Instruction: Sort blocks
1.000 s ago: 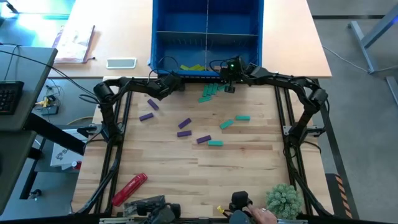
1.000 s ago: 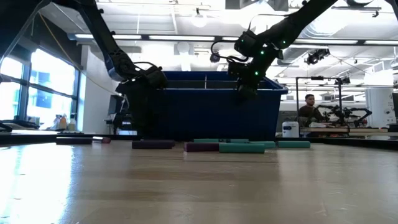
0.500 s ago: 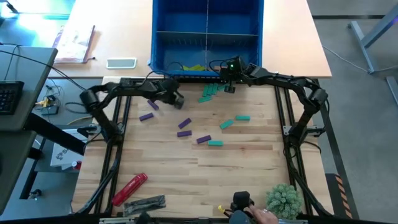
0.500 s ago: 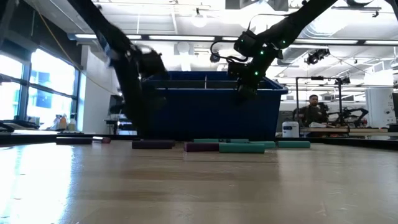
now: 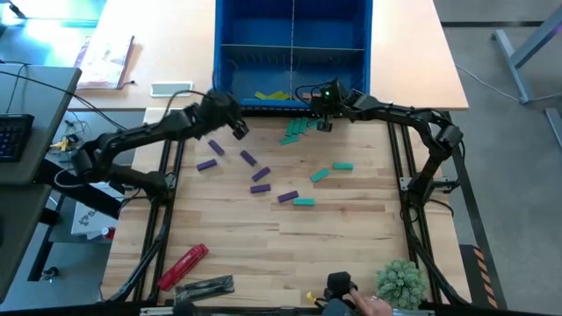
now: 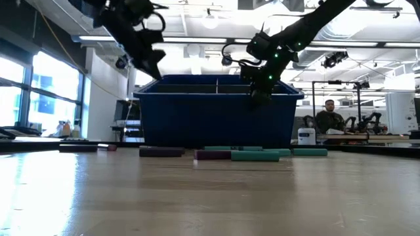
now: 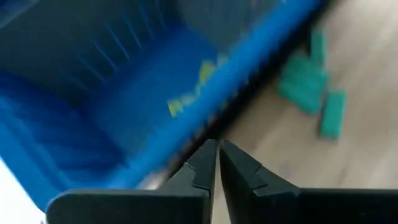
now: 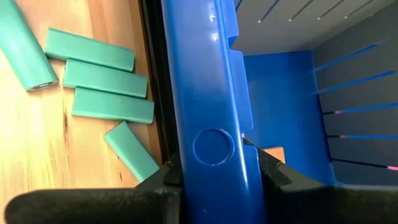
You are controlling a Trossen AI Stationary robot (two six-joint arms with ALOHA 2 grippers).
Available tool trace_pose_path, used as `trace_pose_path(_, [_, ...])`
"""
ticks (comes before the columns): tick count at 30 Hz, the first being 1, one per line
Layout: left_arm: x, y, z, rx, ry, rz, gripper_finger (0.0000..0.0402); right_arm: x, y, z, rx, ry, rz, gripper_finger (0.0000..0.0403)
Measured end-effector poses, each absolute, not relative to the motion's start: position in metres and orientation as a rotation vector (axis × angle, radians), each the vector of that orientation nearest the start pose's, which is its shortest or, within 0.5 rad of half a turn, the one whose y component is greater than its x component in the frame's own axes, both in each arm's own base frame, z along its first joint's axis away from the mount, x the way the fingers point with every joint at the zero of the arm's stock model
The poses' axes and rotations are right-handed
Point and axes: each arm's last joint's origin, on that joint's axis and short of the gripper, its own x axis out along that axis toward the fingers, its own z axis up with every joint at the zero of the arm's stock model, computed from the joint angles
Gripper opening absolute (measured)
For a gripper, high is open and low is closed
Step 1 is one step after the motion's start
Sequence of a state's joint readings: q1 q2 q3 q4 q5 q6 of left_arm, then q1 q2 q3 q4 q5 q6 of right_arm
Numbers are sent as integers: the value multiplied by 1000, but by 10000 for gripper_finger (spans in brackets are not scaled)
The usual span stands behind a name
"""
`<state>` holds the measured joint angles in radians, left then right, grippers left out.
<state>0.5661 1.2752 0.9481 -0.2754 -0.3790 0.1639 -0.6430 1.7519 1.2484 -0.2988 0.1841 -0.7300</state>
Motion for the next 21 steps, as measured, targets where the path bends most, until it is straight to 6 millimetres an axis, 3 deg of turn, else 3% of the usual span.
trace_pose_path(8, [215, 201, 301, 134, 751, 776, 80, 300, -232, 230, -442, 1008, -460, 88])
trace_pose_path(12, [222, 221, 283, 188, 860, 667, 111, 300, -232, 232, -408, 973, -466, 110])
trace_pose_path(16, [229, 234, 268, 186, 863, 527, 124, 300, -232, 232, -380, 966, -471, 126])
trace_pose_path(21, [232, 245, 254, 225, 927, 543, 125, 299, -232, 231, -358, 974, -470, 146])
